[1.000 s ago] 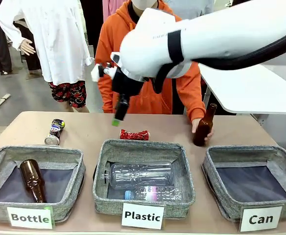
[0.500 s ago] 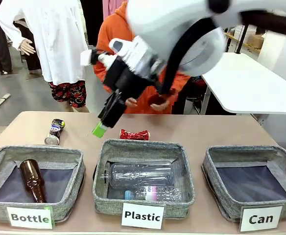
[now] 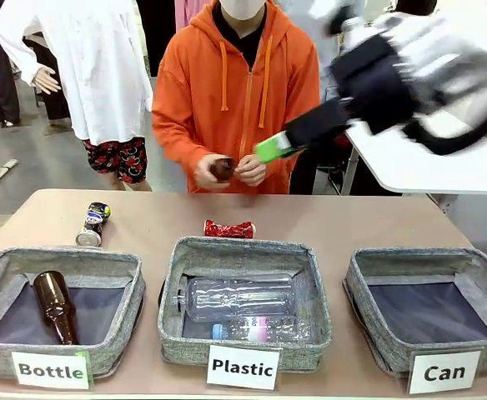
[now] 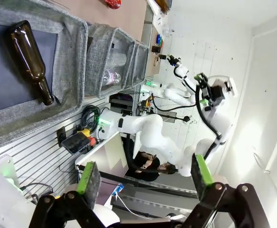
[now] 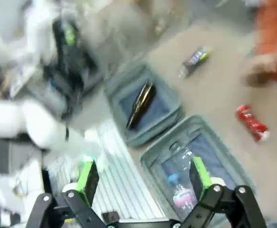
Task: Sort the can waste into the basket.
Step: Pick up the can waste from the table and place it in the right Fabric basket.
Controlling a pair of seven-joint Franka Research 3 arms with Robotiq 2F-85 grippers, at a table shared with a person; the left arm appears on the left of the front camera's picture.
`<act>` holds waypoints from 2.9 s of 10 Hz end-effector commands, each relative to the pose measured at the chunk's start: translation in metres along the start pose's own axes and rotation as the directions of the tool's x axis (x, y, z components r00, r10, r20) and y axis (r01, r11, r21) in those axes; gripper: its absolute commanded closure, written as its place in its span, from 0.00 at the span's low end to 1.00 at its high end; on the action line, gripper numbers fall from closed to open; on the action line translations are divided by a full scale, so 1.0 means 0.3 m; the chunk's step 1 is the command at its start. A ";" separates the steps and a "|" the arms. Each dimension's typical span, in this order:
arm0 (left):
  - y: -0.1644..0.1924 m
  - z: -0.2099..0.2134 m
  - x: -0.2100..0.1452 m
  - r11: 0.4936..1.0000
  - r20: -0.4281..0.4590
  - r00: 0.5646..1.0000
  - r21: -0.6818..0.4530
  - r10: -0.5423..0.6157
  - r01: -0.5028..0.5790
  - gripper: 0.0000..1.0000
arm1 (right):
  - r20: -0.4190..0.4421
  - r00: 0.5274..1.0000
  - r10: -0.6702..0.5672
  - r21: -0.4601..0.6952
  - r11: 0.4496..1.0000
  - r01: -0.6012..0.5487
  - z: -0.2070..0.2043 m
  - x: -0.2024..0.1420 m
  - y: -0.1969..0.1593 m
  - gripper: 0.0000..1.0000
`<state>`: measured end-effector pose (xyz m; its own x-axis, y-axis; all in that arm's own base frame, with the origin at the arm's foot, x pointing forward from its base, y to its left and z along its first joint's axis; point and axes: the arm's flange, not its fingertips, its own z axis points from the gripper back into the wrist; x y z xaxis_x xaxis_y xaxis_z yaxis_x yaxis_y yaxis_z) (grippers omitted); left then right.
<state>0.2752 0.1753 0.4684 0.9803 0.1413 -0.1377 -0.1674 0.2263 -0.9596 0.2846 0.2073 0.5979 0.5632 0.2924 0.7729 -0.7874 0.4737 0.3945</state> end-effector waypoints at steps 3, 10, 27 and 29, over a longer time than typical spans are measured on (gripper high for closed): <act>-0.009 0.002 0.000 1.000 0.000 1.000 -0.017 0.007 -0.007 0.00 | 0.522 0.833 -0.184 -0.202 0.922 0.331 0.457 -0.341 0.101 0.00; -0.323 0.674 -0.206 0.939 0.437 0.866 -0.116 -0.243 0.322 0.00 | 0.615 0.558 -0.556 -0.233 0.548 0.803 0.588 -0.467 -0.349 0.00; -0.041 -0.375 0.048 0.990 0.002 0.995 -0.100 -0.097 0.097 0.00 | -0.555 0.790 -0.259 -0.380 0.924 0.036 -0.455 0.241 -0.865 0.00; -0.041 -0.375 0.048 0.990 0.002 0.995 -0.100 -0.097 0.097 0.00 | -0.661 0.750 0.029 -0.197 0.958 -0.210 -0.736 0.265 -0.910 0.00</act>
<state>0.3084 0.0644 0.4463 0.9913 0.1273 -0.0337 -0.0528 0.1494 -0.9874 0.5718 0.2720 0.4481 0.6840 0.6912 0.2331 -0.7287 0.6620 0.1754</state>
